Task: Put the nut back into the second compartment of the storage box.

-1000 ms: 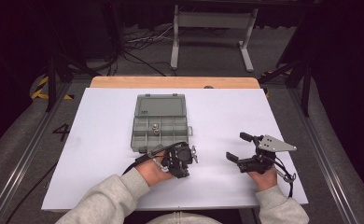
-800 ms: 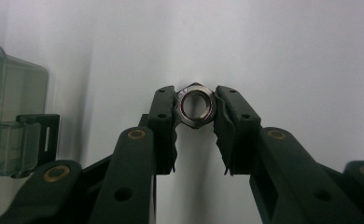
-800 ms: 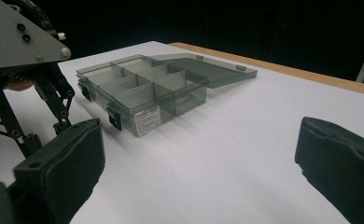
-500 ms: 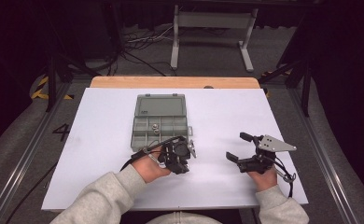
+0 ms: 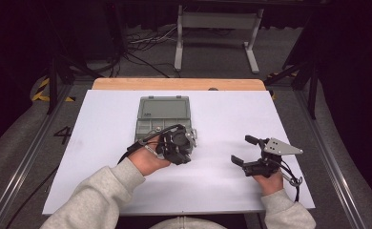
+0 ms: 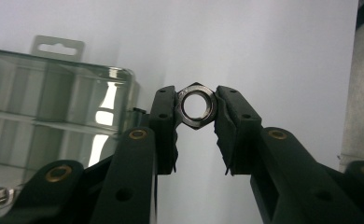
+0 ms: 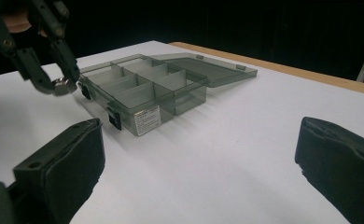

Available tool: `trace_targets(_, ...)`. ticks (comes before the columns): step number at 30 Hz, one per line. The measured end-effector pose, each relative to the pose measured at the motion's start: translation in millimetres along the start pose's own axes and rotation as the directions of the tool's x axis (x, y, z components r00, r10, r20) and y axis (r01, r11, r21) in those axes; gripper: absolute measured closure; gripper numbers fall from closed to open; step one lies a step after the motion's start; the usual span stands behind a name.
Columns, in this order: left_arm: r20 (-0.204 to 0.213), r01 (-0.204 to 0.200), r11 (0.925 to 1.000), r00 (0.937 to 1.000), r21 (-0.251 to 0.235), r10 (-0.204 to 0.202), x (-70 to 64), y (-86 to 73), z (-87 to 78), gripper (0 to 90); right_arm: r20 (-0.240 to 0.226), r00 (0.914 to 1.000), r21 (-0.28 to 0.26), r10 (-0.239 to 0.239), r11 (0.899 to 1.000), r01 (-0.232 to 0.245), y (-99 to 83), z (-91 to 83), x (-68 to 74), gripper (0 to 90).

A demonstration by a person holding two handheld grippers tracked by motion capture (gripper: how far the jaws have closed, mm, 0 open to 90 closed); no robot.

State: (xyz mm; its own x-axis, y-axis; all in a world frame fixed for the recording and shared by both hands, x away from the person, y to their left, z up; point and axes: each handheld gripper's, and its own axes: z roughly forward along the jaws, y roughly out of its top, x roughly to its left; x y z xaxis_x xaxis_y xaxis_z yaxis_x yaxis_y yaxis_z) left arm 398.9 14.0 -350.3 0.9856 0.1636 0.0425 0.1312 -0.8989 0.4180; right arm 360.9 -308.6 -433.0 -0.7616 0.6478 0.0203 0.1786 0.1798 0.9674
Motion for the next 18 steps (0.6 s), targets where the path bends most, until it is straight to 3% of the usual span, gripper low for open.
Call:
trace_targets(10, -0.050, 0.068, 0.9964, 0.9963, -0.050, -0.070, 23.3, -6.8, -20.8, 69.7, -0.002, 1.0000, 0.001, 0.002, 1.000, -0.002, -0.1, 0.0, -0.2, 2.1)
trace_targets(18, -0.091, 0.151, 0.9847, 0.9831, -0.086, -0.159, 45.1, -18.7, -29.4, 69.6, -0.001, 1.0000, 0.003, 0.002, 1.000, -0.002, -0.3, 0.3, -0.6, 2.1)
